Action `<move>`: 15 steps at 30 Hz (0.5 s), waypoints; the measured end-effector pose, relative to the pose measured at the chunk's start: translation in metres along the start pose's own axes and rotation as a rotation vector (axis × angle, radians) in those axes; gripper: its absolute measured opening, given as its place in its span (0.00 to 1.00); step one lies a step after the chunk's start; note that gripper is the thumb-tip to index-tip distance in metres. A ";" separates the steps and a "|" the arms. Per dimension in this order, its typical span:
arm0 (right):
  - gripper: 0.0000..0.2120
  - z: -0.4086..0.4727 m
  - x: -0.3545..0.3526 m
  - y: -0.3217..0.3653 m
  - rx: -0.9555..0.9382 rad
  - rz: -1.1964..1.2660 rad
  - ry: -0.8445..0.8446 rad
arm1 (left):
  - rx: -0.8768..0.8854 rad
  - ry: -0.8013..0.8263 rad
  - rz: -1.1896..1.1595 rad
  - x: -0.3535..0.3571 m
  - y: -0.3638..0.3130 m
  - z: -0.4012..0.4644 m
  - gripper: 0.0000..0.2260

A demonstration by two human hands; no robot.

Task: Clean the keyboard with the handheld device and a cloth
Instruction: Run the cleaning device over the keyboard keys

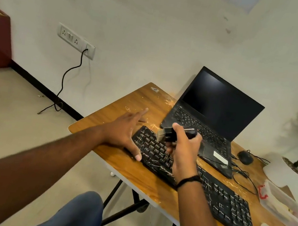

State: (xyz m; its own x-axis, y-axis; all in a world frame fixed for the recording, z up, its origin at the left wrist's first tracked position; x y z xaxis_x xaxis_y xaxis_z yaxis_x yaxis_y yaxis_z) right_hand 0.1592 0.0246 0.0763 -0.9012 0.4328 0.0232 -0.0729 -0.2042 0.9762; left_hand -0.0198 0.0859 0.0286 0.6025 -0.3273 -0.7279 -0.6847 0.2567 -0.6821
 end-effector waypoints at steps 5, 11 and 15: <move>0.22 0.031 0.022 -0.007 -0.121 -0.202 0.051 | 0.016 -0.034 0.036 0.006 0.004 0.003 0.69; 0.12 0.051 0.042 -0.016 -0.178 -0.302 0.085 | 0.032 -0.024 0.111 0.013 0.014 0.014 0.72; 0.13 0.048 0.046 -0.019 -0.221 -0.331 0.045 | 0.040 -0.022 0.123 0.014 0.014 0.015 0.71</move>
State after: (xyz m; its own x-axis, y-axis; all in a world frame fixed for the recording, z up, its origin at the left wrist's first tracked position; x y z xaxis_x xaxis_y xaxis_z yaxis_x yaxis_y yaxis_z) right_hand 0.1400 0.0906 0.0690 -0.8311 0.4690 -0.2988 -0.4480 -0.2462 0.8595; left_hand -0.0147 0.0987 0.0079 0.5237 -0.2713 -0.8075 -0.7373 0.3304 -0.5892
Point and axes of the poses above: each hand's wrist, its own z-axis towards the middle knuckle, its own x-axis out of the palm, y = z × x, the point moved 7 cm from there along z, towards the middle knuckle, and after that the axes turned 13 degrees about -x, right-handed, at the moved point
